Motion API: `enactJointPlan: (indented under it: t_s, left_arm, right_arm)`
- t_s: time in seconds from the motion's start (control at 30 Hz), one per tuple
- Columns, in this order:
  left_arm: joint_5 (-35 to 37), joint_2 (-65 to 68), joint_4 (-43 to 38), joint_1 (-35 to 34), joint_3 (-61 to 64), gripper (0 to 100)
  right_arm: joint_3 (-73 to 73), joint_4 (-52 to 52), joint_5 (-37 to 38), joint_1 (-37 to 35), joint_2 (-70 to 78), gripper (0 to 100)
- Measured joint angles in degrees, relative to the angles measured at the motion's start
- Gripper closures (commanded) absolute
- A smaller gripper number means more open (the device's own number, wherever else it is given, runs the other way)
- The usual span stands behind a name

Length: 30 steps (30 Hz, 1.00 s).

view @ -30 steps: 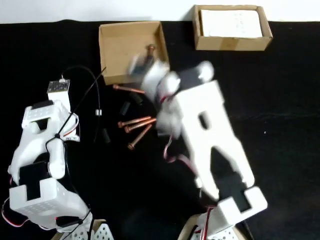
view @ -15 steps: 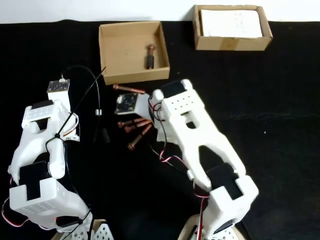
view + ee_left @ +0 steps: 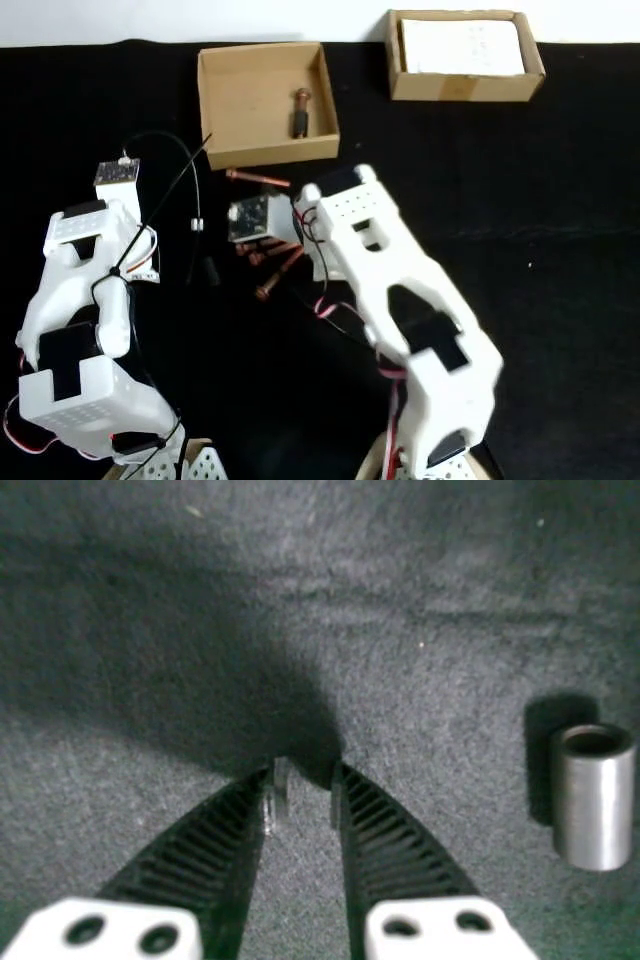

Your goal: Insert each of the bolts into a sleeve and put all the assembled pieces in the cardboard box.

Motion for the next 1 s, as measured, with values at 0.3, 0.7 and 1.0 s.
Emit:
enactJointPlan:
  t_s: [0.3,0.7,1.0]
  left_arm:
    - [0.0,0.0,0.0,0.0,0.0,91]
    - [0.0,0.0,0.0,0.0,0.0,91]
    - [0.0,0.0,0.0,0.0,0.0,91]
  right_arm:
    - [-0.3,-3.0,0.0,1.8,6.1,83.3]
    - [-1.2,-4.3,-0.1,2.5,7.0,99.1]
    - [-0.5,-2.0,-7.3,3.1,4.3,99.1]
